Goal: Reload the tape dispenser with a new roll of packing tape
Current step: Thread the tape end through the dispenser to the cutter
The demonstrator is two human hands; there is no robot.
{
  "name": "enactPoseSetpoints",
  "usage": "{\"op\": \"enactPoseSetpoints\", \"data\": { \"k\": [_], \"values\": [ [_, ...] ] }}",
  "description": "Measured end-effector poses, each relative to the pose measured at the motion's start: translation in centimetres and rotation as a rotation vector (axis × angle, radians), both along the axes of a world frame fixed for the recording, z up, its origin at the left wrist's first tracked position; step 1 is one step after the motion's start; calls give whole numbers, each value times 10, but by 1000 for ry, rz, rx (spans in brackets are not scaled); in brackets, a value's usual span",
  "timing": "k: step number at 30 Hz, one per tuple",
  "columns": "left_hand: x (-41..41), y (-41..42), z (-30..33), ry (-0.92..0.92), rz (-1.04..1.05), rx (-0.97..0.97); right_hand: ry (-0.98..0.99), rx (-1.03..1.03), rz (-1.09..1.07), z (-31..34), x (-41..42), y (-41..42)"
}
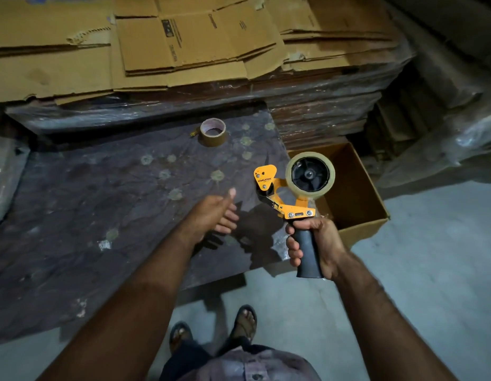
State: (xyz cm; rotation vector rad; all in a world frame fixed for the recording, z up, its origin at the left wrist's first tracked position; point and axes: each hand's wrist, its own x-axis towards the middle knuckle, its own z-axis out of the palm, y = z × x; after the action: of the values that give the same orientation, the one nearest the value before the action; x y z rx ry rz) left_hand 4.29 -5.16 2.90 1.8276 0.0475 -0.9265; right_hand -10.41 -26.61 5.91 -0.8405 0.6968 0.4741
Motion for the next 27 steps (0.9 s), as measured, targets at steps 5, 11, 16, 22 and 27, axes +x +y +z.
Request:
{"op": "enactPoseSetpoints", "data": {
  "k": [5,11,16,22,27],
  "values": [
    [-21,-27,15,504,91,-185,4,-28,15,-7,-5,6],
    [-5,-32,16,406,261,-309,34,-81,92,-12,-8,18],
    [-13,-26,-1,401,265,-341,24,-19,45,-16,-14,25],
    [-16,-19,-10,328,383,-358,22,-31,4,-16,-19,23],
    [-11,-5,-8,337,362,-299,20,-87,-1,-13,-20,21]
  ]
}}
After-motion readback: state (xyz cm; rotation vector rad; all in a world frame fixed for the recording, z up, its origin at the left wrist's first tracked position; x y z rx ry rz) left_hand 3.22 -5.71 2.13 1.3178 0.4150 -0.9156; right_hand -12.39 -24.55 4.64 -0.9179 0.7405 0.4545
